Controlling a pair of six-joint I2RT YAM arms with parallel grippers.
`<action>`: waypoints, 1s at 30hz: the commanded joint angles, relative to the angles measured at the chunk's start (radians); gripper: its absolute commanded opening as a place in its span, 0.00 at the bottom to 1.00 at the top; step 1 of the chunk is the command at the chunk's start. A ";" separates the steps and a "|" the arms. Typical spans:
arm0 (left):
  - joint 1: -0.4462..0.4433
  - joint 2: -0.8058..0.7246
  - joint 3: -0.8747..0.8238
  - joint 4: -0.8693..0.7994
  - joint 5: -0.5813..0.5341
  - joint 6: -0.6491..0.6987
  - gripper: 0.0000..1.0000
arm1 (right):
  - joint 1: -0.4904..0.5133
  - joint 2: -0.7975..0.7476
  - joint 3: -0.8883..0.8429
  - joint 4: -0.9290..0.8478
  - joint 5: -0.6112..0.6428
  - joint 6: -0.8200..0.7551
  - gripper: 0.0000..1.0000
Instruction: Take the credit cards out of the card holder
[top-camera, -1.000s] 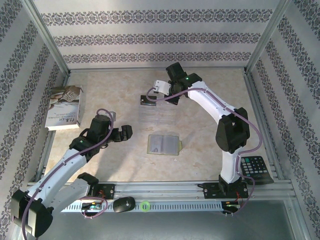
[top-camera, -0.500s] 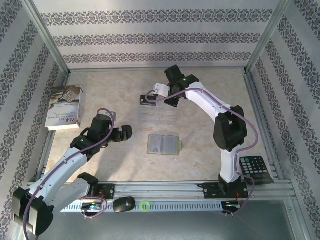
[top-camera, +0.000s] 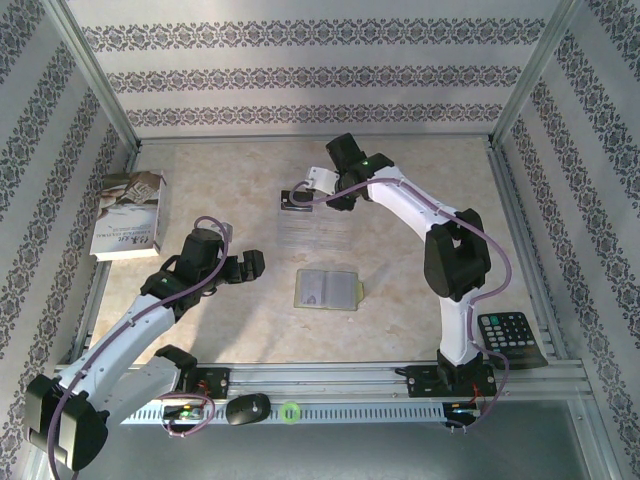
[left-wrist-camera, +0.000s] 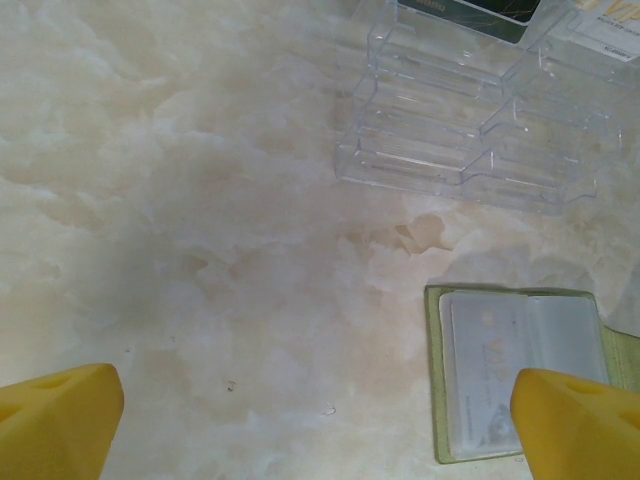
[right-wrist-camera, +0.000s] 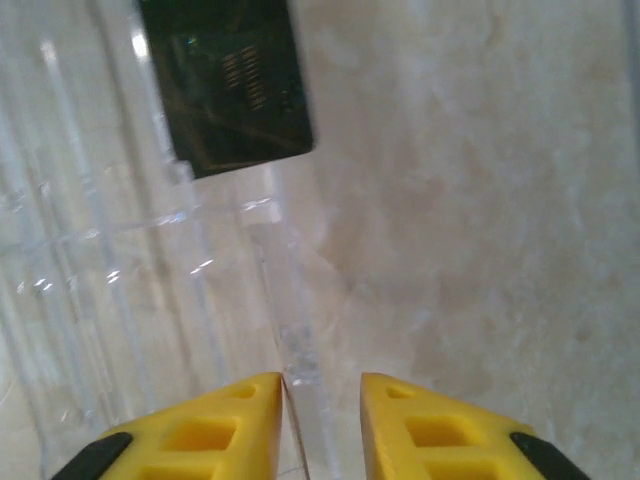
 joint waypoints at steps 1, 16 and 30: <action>0.015 -0.038 -0.010 0.041 0.013 -0.014 0.99 | 0.023 -0.060 -0.058 0.177 0.043 0.064 0.33; 0.045 -0.208 -0.177 0.266 -0.060 -0.249 0.99 | 0.208 -0.424 -0.535 0.407 -0.086 0.923 0.46; 0.177 -0.165 -0.302 0.418 0.292 -0.298 1.00 | 0.503 -0.159 -0.529 0.132 0.151 1.048 0.46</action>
